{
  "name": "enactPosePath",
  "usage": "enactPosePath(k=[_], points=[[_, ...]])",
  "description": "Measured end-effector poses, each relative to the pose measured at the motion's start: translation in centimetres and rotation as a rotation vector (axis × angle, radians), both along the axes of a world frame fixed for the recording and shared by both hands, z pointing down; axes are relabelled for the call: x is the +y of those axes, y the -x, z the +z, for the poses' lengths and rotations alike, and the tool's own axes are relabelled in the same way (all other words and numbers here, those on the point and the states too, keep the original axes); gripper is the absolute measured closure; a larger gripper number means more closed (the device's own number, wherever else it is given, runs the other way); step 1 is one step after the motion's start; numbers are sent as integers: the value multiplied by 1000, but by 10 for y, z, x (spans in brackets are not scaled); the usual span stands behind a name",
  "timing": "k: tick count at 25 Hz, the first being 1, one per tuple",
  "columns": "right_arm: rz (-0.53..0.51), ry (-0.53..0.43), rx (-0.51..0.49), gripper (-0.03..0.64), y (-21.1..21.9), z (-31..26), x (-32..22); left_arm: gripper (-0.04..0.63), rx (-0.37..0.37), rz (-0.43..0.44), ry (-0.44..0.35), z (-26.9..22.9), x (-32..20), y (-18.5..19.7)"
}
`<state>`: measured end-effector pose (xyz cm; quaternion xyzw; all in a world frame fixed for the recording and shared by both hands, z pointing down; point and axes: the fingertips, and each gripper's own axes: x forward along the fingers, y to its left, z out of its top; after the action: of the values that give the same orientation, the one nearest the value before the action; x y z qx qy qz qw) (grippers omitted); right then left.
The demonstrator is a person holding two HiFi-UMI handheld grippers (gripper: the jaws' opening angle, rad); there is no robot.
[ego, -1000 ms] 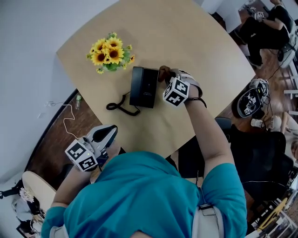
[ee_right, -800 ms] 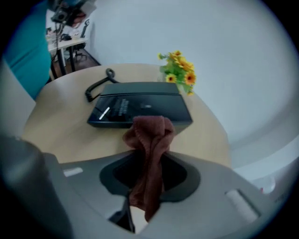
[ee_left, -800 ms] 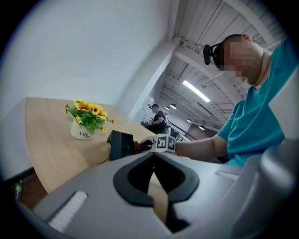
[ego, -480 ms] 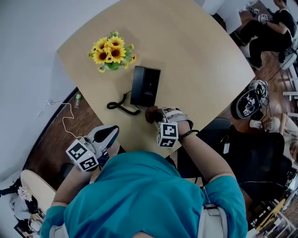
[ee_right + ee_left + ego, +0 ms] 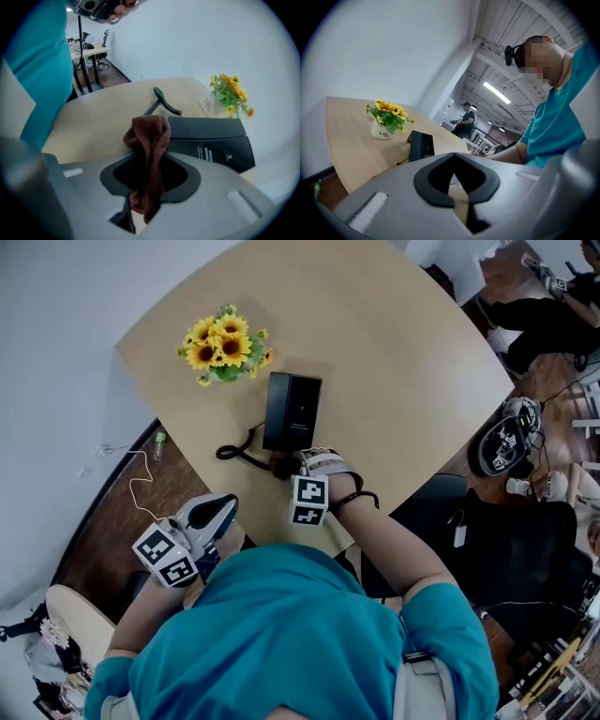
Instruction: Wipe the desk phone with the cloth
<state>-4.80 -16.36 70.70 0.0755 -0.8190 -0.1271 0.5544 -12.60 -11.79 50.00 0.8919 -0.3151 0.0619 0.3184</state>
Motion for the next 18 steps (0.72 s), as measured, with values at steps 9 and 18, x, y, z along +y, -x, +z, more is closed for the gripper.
enactPosePath(k=[9, 18], points=[[154, -19, 31, 505, -78, -9, -12, 591, 27, -19, 5, 1, -2, 5], [316, -36, -307, 503, -59, -92, -124, 591, 22, -15, -3, 1, -2, 5]])
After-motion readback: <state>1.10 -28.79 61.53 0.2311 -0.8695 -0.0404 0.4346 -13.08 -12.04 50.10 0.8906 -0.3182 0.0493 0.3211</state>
